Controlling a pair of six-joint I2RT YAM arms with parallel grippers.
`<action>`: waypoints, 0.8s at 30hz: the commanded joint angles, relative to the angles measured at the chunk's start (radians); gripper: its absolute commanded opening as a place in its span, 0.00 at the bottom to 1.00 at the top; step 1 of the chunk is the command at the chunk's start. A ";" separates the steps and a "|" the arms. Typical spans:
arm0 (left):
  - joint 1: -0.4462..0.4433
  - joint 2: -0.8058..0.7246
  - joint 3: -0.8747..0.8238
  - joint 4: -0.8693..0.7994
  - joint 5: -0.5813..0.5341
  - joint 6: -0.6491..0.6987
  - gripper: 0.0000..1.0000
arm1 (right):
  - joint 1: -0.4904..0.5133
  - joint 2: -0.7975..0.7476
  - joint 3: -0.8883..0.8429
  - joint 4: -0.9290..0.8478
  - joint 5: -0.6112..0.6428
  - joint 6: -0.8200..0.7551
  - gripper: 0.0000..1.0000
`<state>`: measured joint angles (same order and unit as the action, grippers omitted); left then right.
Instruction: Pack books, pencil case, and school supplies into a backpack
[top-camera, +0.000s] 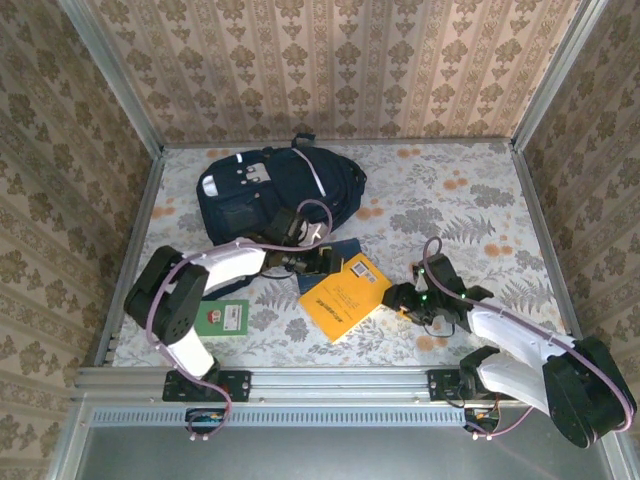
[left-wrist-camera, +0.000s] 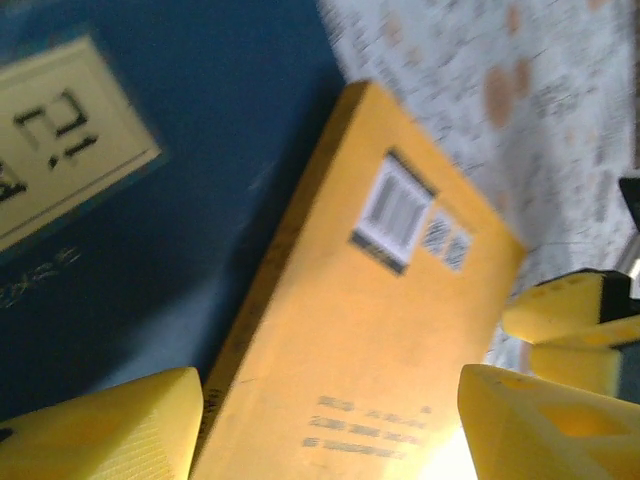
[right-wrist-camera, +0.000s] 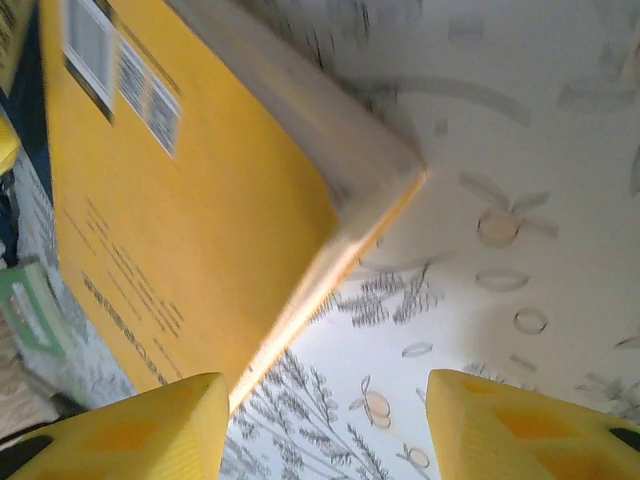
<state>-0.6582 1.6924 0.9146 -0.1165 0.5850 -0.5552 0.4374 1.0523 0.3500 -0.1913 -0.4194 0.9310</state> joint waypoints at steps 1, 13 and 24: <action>-0.024 0.053 0.057 -0.093 0.000 0.059 0.70 | 0.031 0.025 -0.023 0.200 -0.113 0.107 0.57; -0.050 0.124 0.124 -0.124 0.129 0.064 0.71 | 0.011 0.399 0.060 0.482 -0.115 0.165 0.44; -0.035 0.072 0.106 -0.023 0.296 -0.036 0.63 | -0.043 0.474 0.130 0.462 -0.086 0.152 0.35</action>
<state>-0.6914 1.8015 1.0168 -0.1951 0.7456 -0.5461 0.3943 1.4551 0.4412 0.1024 -0.6453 1.1297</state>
